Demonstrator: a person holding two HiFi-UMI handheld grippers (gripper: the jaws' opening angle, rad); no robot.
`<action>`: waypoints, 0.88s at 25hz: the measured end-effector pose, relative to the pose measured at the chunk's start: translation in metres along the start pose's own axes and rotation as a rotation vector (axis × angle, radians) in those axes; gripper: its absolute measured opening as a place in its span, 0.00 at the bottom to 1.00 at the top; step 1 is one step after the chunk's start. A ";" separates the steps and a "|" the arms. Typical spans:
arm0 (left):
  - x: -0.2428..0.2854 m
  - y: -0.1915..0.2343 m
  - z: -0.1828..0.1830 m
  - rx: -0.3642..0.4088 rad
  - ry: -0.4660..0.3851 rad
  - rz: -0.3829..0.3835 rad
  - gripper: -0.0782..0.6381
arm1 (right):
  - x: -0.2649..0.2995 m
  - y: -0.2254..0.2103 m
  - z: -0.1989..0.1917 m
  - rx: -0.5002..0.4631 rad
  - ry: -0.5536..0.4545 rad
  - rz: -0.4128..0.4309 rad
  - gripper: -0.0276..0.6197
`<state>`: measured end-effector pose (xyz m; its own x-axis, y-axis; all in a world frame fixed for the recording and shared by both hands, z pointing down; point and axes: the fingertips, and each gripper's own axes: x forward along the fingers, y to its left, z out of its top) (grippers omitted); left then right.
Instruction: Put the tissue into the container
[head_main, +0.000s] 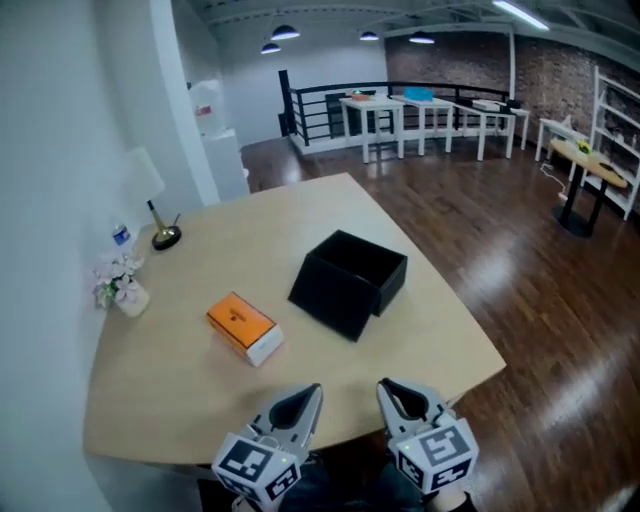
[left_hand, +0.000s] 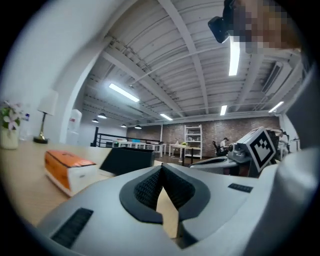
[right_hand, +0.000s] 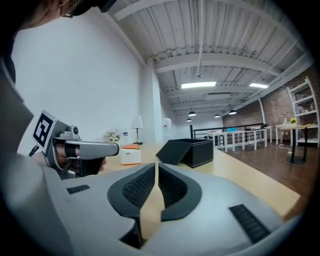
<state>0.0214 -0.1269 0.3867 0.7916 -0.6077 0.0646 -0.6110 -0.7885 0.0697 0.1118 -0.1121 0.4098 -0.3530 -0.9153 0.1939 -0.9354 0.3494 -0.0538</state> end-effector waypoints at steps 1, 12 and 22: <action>-0.011 0.016 0.001 0.001 0.002 0.049 0.11 | 0.012 0.011 0.003 -0.008 0.005 0.034 0.09; -0.091 0.141 -0.005 -0.040 0.017 0.387 0.11 | 0.110 0.108 0.028 -0.118 0.050 0.275 0.09; -0.097 0.176 -0.007 -0.081 0.028 0.432 0.11 | 0.178 0.132 0.079 -0.251 0.091 0.324 0.28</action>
<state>-0.1634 -0.2061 0.3996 0.4631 -0.8765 0.1316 -0.8856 -0.4516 0.1085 -0.0759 -0.2445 0.3598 -0.6145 -0.7326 0.2929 -0.7390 0.6644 0.1116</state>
